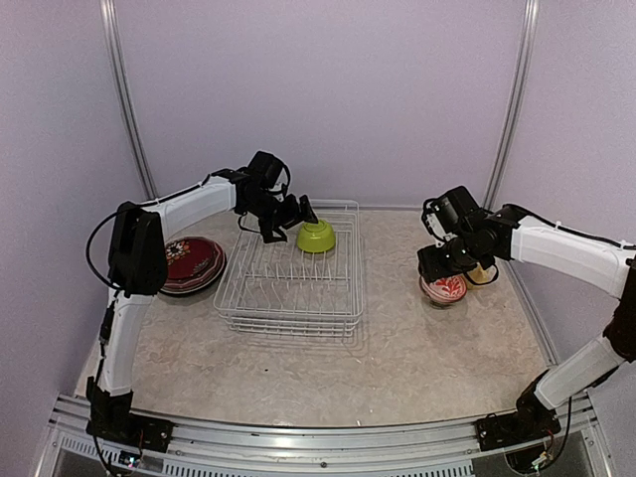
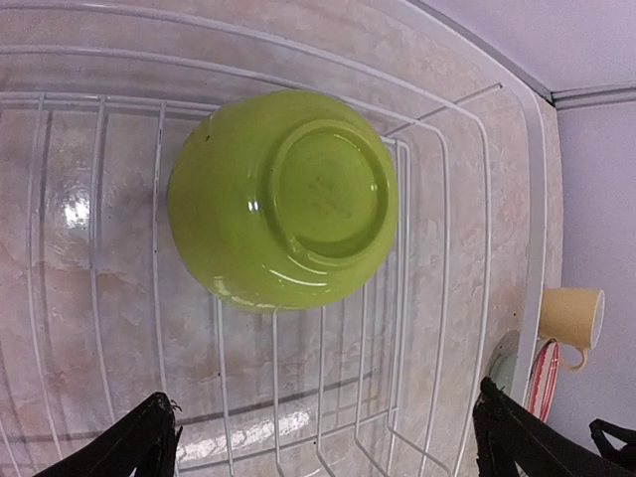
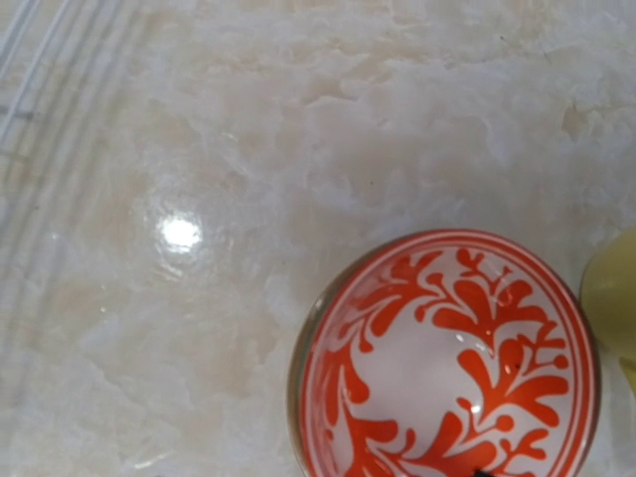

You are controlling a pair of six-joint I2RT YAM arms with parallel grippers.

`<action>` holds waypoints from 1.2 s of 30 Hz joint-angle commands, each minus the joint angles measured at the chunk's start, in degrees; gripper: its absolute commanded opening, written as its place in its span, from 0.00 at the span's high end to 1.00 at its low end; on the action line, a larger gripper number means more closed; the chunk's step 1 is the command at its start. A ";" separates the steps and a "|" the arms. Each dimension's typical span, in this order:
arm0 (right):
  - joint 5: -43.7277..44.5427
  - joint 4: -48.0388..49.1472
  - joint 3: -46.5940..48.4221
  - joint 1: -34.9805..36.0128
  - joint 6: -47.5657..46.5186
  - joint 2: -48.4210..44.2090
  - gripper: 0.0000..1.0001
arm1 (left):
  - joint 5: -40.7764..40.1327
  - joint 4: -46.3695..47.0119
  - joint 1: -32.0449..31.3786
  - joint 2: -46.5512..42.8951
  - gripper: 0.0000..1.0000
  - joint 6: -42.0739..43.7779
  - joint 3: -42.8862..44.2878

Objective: Unload the mixed dishes from the dish rack
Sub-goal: Grab the bowl from the dish rack.

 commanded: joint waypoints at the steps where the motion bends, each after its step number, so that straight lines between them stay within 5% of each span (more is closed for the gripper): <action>1: -1.00 1.76 -1.37 0.02 0.99 -1.93 0.37 | 0.87 -1.82 -0.37 4.25 0.01 -7.91 4.43; 19: -1.69 3.78 -3.02 1.13 1.64 -3.61 0.36 | -2.87 10.89 -0.12 12.86 0.02 -27.52 5.01; 36: -3.04 5.15 -4.39 1.26 1.53 -3.03 0.36 | -4.87 24.96 0.66 14.59 0.19 -28.72 0.13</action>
